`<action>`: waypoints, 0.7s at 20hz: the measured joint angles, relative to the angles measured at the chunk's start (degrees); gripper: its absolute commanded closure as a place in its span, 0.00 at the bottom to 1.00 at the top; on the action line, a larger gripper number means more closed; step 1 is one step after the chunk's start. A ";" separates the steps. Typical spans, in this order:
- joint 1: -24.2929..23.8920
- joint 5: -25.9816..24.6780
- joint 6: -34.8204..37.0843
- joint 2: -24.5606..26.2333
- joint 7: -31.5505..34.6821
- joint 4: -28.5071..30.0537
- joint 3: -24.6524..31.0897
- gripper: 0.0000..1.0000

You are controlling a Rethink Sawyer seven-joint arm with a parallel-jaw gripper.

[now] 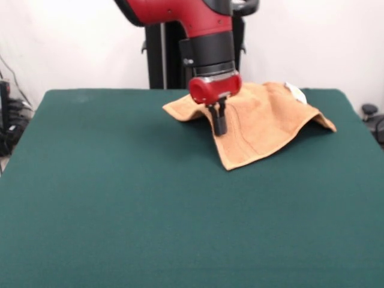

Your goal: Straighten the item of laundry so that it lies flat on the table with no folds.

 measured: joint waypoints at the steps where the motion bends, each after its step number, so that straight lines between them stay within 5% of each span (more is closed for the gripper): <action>1: -0.35 0.06 0.00 -0.21 0.00 0.02 0.12 1.00; 14: -3.25 0.11 0.00 -1.24 0.00 0.02 2.80 1.00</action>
